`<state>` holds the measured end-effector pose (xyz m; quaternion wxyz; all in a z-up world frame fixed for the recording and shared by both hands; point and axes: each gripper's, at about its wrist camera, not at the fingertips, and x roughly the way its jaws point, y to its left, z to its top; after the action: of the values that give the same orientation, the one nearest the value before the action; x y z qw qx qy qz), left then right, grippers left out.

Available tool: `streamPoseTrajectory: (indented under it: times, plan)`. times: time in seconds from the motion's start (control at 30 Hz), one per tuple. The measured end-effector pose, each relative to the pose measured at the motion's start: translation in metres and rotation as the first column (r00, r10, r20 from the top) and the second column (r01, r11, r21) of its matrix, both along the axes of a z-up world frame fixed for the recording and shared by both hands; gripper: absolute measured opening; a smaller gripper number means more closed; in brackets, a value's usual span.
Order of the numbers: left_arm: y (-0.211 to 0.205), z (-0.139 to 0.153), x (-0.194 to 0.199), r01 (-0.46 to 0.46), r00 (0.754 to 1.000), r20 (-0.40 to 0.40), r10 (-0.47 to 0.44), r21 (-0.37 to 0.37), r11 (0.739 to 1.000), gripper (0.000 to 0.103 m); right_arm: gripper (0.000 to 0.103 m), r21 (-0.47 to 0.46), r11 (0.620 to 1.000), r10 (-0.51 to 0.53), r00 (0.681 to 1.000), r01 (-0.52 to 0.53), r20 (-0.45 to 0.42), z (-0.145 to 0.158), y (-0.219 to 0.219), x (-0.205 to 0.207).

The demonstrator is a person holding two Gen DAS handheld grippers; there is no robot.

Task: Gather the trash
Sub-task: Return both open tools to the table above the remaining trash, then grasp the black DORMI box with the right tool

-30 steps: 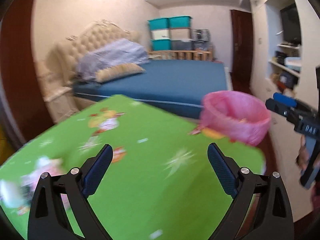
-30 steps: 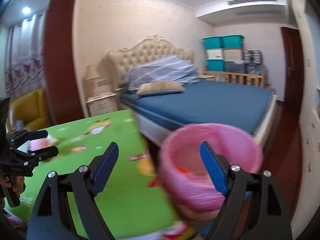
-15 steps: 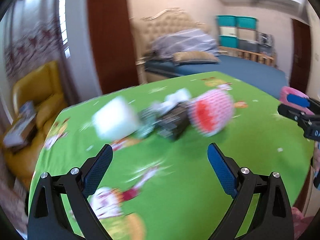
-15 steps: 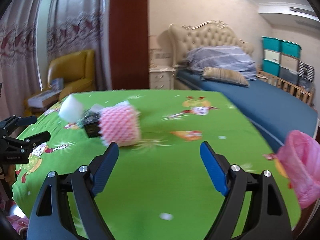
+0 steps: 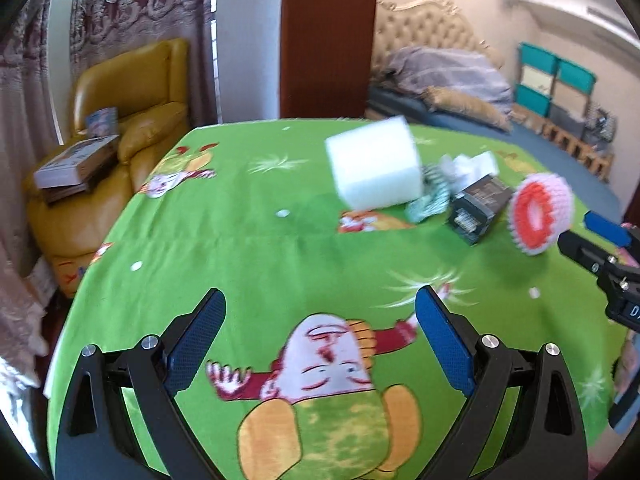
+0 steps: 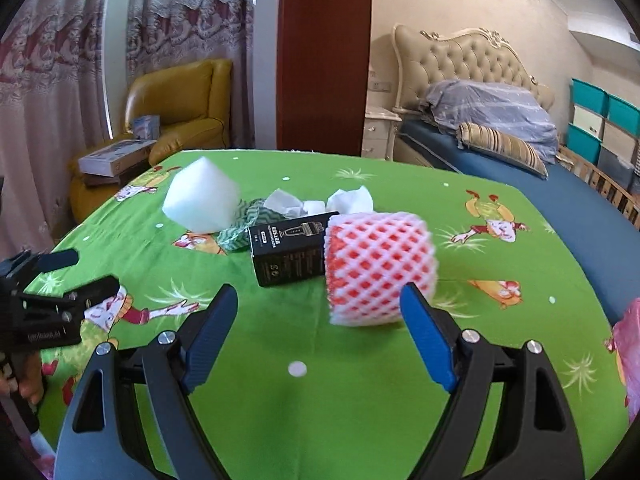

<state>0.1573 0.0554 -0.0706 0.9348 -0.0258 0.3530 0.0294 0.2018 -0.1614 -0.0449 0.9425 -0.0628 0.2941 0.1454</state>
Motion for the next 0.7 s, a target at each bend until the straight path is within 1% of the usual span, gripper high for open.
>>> streamPoseTrajectory:
  times: [0.07,0.1,0.13,0.2,0.27,0.33,0.47,0.53,0.6,0.63,0.7]
  plan:
    - [-0.001,-0.005,0.006,-0.025,0.998,-0.050,0.026,0.034,0.999,0.089,0.080,-0.001,1.000,-0.018,1.000,0.018,-0.014,-0.002,0.003,0.005]
    - [-0.001,-0.009,0.010,-0.037,0.996,-0.079,0.041,0.048,0.998,0.089,0.078,0.007,1.000,-0.013,1.000,0.014,-0.022,-0.002,0.003,0.006]
    - [0.000,-0.010,0.011,-0.042,0.995,-0.087,0.046,0.049,0.998,0.089,0.076,0.017,1.000,-0.001,1.000,0.001,-0.030,-0.002,0.007,0.007]
    - [0.001,-0.009,0.009,-0.035,0.996,-0.080,0.037,0.033,0.999,0.089,0.075,0.017,0.999,0.030,0.999,-0.029,-0.030,0.000,0.016,0.007]
    - [0.005,-0.009,0.008,-0.036,0.996,-0.082,0.037,0.014,0.999,0.089,0.071,-0.005,0.998,0.057,0.998,-0.057,-0.029,0.002,0.029,0.009]
    - [0.012,-0.010,0.007,-0.063,0.995,-0.080,0.063,-0.008,0.998,0.089,0.071,0.001,0.997,0.076,0.996,-0.076,-0.052,-0.001,0.039,0.015]
    - [0.019,-0.008,0.002,-0.090,0.994,-0.060,0.086,-0.057,0.994,0.089,0.070,0.001,0.998,0.070,0.991,-0.070,-0.114,-0.012,0.059,0.035]
    - [0.021,-0.009,0.001,-0.085,0.995,-0.058,0.081,-0.070,0.994,0.089,0.070,-0.033,0.999,0.007,0.992,-0.011,-0.129,-0.017,0.066,0.048]
    - [0.020,-0.009,0.001,-0.078,0.995,-0.060,0.074,-0.075,0.994,0.089,0.071,-0.065,0.994,-0.097,0.984,0.088,-0.151,-0.021,0.068,0.060]
    - [0.020,-0.010,0.001,-0.077,0.996,-0.059,0.072,-0.077,0.994,0.089,0.074,-0.066,0.989,-0.144,0.976,0.135,-0.163,-0.023,0.066,0.066]
    - [0.020,-0.009,0.000,-0.072,0.996,-0.056,0.068,-0.085,0.994,0.089,0.076,-0.043,0.981,-0.196,0.963,0.191,-0.186,-0.026,0.060,0.078]
